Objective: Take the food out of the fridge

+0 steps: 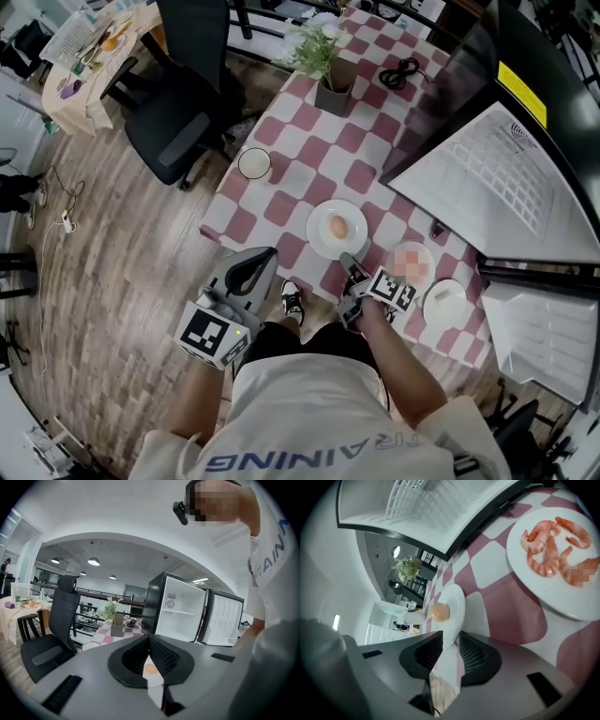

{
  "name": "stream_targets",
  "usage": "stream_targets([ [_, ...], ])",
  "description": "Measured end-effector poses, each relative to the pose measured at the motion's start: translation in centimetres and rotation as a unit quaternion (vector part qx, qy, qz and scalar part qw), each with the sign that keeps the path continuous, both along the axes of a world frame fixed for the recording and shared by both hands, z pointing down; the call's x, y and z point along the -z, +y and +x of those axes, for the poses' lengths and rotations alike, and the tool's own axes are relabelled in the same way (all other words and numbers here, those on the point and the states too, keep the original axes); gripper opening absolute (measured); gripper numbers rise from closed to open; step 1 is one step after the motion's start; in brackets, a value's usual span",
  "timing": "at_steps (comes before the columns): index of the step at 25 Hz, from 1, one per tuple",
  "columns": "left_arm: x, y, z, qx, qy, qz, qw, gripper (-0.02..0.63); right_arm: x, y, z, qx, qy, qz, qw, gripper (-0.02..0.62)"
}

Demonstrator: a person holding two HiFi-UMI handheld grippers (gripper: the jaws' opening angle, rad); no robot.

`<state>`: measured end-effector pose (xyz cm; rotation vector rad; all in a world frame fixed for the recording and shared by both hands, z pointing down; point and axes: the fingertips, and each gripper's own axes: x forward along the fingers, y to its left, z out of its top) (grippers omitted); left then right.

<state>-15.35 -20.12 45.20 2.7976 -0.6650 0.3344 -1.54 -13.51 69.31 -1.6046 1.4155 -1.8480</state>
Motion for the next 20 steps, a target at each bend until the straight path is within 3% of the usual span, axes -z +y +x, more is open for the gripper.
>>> stream_targets([
  [5,0.1,0.5,0.4,-0.009,-0.002,0.003,1.0000,0.008,0.0,0.7,-0.2,0.073,0.091,0.003,0.993,0.121],
  [9,0.5,0.9,1.2,-0.018,0.002,0.001,0.9998,0.008,0.3,1.6,0.9,0.079,0.117,-0.004,0.990,0.118],
  [11,1.1,1.1,2.2,-0.028,0.009,0.003,0.9996,0.008,1.0,2.1,1.9,0.066,0.130,0.001,0.989,0.051],
  [15,2.5,2.1,4.8,-0.063,0.020,0.015,0.9977,0.008,4.5,2.6,3.9,0.045,0.171,0.067,0.982,0.020],
  [20,4.4,3.4,8.6,-0.105,0.038,0.030,0.9933,0.008,10.6,3.5,7.0,0.037,0.255,0.153,0.954,0.020],
])
